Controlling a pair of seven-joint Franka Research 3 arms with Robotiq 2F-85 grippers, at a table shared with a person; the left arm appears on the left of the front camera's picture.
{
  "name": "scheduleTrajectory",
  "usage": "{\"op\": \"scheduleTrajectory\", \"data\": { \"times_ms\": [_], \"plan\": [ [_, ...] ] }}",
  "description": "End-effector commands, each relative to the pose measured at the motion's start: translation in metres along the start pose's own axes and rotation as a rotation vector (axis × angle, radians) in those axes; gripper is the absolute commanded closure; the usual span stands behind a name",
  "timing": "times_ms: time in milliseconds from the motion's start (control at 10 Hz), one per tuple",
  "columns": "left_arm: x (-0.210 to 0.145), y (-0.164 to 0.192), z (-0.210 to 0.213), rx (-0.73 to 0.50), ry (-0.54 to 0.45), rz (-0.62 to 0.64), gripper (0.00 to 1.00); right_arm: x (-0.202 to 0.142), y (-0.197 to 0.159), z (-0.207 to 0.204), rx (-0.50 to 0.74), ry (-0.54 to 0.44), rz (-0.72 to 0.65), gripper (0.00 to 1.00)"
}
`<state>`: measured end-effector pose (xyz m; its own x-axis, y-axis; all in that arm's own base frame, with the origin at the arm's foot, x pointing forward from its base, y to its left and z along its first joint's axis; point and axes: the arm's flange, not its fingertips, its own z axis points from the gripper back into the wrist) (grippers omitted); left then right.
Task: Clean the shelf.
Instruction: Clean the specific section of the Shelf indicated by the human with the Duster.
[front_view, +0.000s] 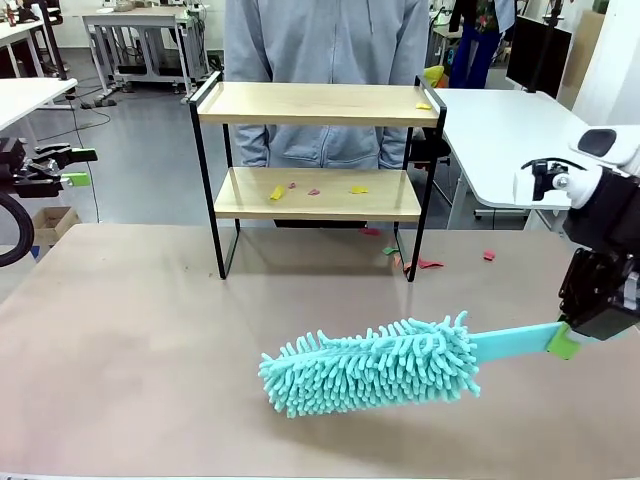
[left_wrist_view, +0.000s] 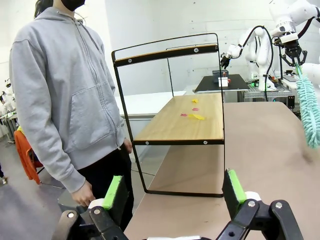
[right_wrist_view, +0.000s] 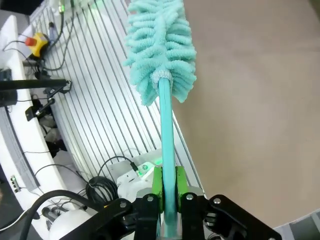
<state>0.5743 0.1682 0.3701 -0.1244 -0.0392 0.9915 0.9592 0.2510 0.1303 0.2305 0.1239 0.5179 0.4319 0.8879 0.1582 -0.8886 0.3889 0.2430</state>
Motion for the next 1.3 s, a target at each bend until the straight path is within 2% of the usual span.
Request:
{"op": "scheduleTrajectory", "data": {
  "times_ms": [0, 1200],
  "plan": [
    [0.0025, -0.0012, -0.0007, -0.004, 0.002, -0.005, 0.0, 0.0012, 0.0048, 0.0074, 0.012, 0.016, 0.005, 0.86],
    [0.0025, -0.0012, -0.0007, -0.004, 0.002, -0.005, 0.0, 0.0012, 0.0048, 0.0074, 0.012, 0.016, 0.005, 0.86]
  ]
}}
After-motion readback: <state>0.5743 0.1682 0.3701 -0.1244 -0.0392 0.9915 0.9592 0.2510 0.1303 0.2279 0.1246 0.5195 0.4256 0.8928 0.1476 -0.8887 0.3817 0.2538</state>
